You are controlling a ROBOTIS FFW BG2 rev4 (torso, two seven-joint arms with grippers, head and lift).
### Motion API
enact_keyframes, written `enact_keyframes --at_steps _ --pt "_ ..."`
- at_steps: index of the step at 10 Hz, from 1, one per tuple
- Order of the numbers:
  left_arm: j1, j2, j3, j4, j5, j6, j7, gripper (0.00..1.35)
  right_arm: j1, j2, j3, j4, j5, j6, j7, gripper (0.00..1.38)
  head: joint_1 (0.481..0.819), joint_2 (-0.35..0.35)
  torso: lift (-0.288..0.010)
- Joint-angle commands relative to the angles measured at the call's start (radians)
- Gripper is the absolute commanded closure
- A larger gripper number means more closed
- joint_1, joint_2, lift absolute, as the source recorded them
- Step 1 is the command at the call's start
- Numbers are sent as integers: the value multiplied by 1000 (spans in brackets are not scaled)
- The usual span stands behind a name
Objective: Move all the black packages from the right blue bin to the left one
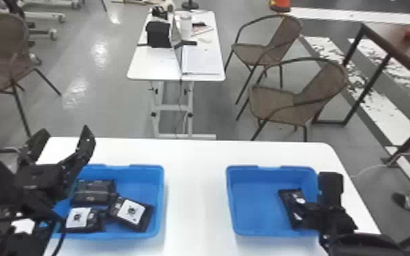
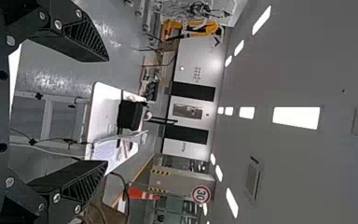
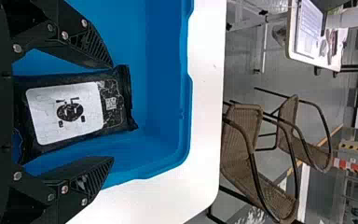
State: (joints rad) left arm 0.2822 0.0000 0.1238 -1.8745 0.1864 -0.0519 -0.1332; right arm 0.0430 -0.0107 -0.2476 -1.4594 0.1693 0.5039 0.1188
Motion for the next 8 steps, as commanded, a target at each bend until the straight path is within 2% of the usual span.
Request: enact_keyframes --at_steps 1,4,5,8 --pt "0 -3 -1 0 5 -8 1 268 0 0 16 19 -40 4 -45 360 695 -99 0" --pt "5 -3 0 0 11 -17 4 268 8 -3 14 68 -119 2 -94 358 695 -96 0" --pt "6 -3 0 0 11 -17 4 268 6 -17 16 88 -137 2 -94 358 695 -94 0" --pt "9 -3 2 0 15 -19 6 268 3 -29 19 120 -139 -13 -103 358 695 -99 0"
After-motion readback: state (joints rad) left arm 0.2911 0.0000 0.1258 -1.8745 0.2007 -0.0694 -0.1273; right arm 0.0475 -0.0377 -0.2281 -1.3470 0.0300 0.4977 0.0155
